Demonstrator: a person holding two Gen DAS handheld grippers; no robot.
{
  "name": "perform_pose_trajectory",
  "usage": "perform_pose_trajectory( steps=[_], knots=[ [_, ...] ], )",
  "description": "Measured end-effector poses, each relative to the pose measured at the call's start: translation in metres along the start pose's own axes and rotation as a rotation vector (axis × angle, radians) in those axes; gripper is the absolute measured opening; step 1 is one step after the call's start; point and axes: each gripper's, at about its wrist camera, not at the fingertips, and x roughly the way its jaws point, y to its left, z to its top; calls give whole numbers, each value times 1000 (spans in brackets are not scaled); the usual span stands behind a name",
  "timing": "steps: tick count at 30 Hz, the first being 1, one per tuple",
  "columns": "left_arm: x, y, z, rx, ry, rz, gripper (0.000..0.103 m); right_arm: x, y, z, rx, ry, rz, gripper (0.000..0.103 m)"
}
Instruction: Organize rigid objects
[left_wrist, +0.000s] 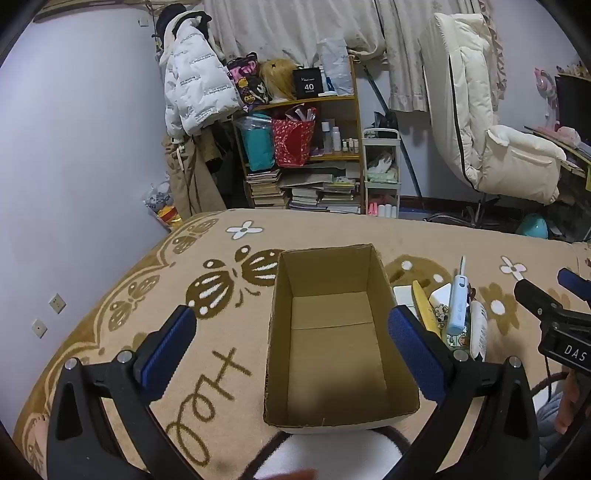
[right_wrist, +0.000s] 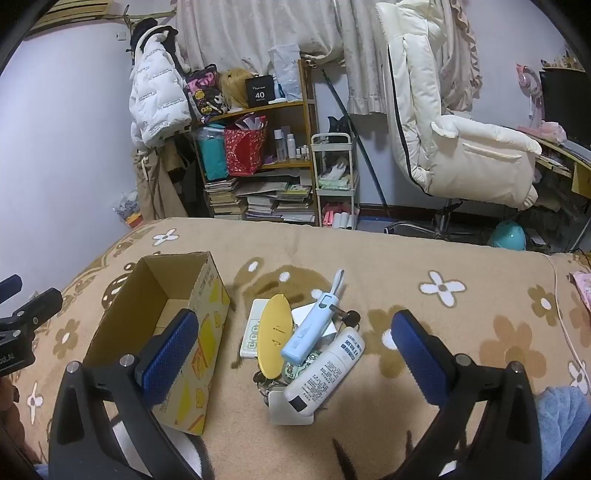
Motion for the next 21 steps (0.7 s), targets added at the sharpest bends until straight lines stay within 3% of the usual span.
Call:
perform_pose_trajectory(
  steps=[4, 8, 21],
  knots=[
    [-4, -5, 2, 10, -16, 41, 103, 0, 0, 0, -3, 2, -4, 103],
    [-1, 4, 2, -27, -3, 7, 103, -1, 1, 0, -4, -2, 1, 103],
    [2, 7, -2, -27, -3, 11, 103, -2, 6, -1, -23, -14, -7, 103]
  ],
)
